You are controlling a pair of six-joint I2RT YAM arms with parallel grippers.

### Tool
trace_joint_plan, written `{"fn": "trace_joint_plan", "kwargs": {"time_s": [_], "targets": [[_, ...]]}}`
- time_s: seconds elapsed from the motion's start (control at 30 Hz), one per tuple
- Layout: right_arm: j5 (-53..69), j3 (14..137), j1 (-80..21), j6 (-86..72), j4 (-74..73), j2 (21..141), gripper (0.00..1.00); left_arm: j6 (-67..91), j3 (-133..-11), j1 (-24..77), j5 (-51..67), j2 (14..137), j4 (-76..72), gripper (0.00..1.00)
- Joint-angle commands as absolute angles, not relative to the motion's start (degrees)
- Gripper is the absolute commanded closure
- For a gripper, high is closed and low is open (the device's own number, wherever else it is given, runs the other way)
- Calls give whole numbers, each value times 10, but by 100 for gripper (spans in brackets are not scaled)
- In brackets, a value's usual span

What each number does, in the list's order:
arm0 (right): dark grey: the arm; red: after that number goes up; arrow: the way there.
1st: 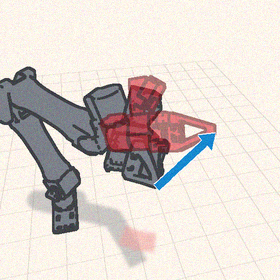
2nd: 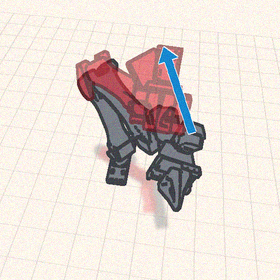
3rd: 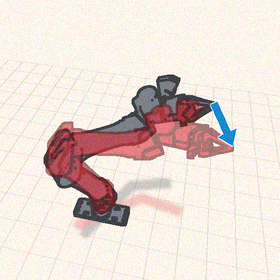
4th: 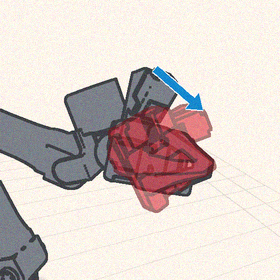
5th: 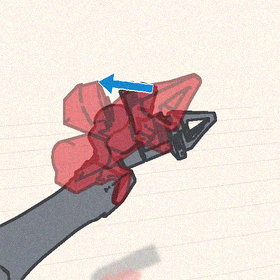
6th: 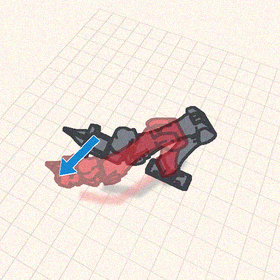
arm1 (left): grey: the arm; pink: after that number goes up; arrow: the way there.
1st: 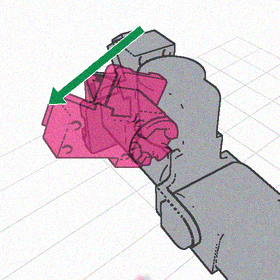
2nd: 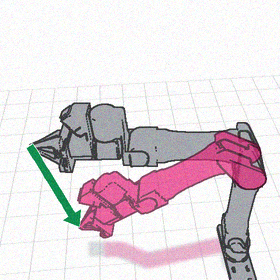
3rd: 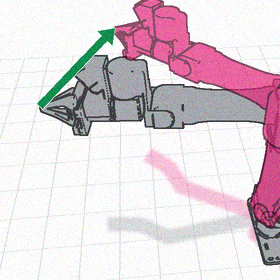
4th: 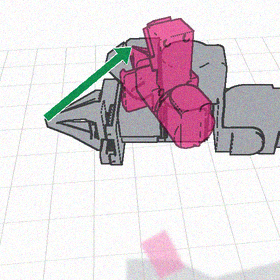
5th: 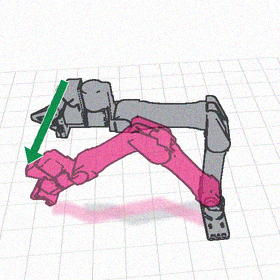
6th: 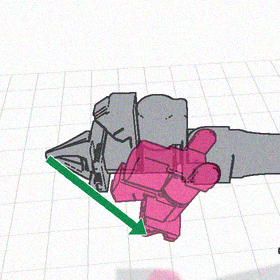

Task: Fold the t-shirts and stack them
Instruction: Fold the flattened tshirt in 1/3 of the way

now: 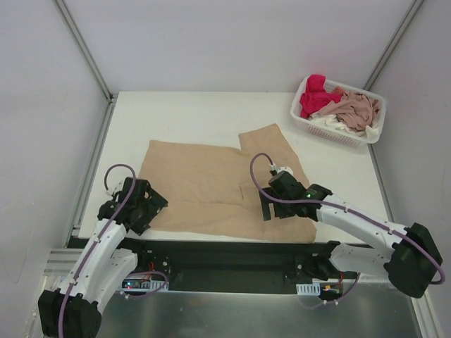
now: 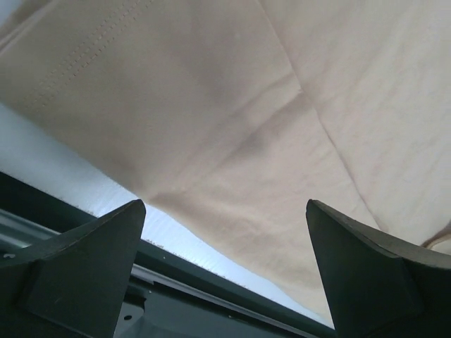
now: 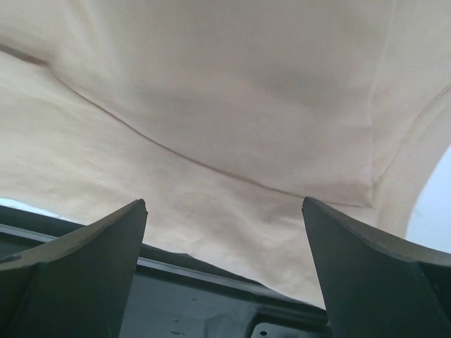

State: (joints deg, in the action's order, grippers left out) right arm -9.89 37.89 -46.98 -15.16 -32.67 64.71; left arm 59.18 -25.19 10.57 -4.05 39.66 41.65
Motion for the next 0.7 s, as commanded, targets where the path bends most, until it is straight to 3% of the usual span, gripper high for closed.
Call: {"fn": "trace_joint_plan", "kwargs": {"time_s": [0.0,0.23,0.67], "targets": [[-149,450,-470,-126,-363,625,3,594,-331,111,-88,409,483,1],[-147,526,-401,-77,-359,641,3,571,-505,119,-102,538,480,1],[-72,620,-312,-11,-338,724,3,512,-969,128,-257,967,550,2]]}}
